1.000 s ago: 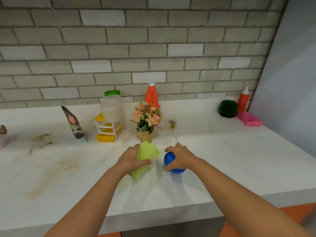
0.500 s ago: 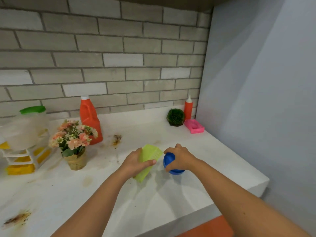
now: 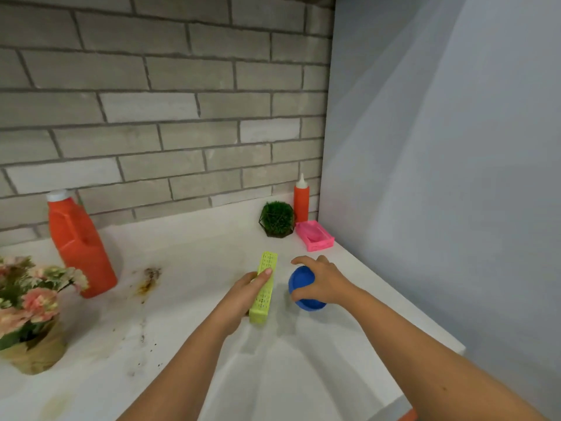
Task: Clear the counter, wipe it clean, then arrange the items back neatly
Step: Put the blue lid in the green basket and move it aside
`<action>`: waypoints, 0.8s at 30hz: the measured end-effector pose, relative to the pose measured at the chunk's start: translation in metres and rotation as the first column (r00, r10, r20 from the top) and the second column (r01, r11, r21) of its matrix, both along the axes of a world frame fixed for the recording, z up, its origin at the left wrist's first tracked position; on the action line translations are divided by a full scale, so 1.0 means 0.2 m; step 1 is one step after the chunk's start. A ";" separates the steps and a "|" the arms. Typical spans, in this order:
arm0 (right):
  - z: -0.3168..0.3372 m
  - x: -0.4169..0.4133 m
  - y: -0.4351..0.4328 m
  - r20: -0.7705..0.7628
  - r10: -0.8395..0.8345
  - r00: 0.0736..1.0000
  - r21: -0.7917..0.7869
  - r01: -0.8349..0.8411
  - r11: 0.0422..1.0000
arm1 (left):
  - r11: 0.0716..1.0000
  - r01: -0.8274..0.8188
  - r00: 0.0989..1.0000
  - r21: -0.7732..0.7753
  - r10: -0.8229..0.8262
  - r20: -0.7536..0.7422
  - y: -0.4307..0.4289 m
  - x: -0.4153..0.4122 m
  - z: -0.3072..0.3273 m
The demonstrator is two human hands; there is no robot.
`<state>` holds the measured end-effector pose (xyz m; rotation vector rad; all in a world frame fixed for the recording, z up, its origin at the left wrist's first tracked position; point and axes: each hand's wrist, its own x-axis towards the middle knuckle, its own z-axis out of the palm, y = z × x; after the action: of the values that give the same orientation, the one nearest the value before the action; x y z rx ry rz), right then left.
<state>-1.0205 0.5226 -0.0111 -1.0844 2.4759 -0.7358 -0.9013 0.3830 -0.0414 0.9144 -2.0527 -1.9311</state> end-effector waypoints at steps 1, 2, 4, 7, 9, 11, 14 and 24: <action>0.00 -0.03 -0.01 0.022 -0.026 0.999 -0.040 0.027 0.999 | 0.996 0.015 1.000 0.091 -0.013 -0.023 -0.01 -0.05 0.00; 0.00 -0.07 -0.02 0.039 -0.056 0.998 -0.082 0.059 0.995 | 0.980 0.021 0.999 0.196 -0.012 -0.048 -0.02 -0.09 0.01; 0.01 -0.14 -0.04 0.068 -0.119 0.991 -0.190 0.130 0.973 | 0.935 0.039 0.995 0.353 -0.005 -0.095 -0.03 -0.17 0.00; 0.02 -0.22 -0.08 0.163 -0.184 0.969 -0.384 0.234 0.893 | 0.846 0.063 0.989 0.529 0.019 -0.147 -0.05 -0.28 -0.02; 0.00 -0.26 -0.11 0.284 -0.211 0.935 -0.486 0.330 0.809 | 0.769 0.070 0.984 0.635 0.053 -0.172 -0.05 -0.33 -0.04; -0.04 -0.29 -0.15 0.393 -0.209 0.896 -0.549 0.411 0.728 | 0.707 0.084 0.977 0.702 0.081 -0.198 -0.06 -0.38 -0.07; -0.10 -0.32 -0.22 0.470 -0.176 0.865 -0.591 0.456 0.665 | 0.680 0.090 0.967 0.728 0.117 -0.228 -0.07 -0.47 -0.09; -0.27 -0.50 -0.38 0.158 -0.048 0.986 -0.455 0.116 0.883 | 0.655 -0.011 0.931 0.756 0.282 -0.231 -0.10 -0.73 -0.15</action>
<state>-1.1202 0.4474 -0.0652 -1.0331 2.2895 -1.4359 -1.0469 0.3637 -0.0716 0.7577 -0.9121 -2.6425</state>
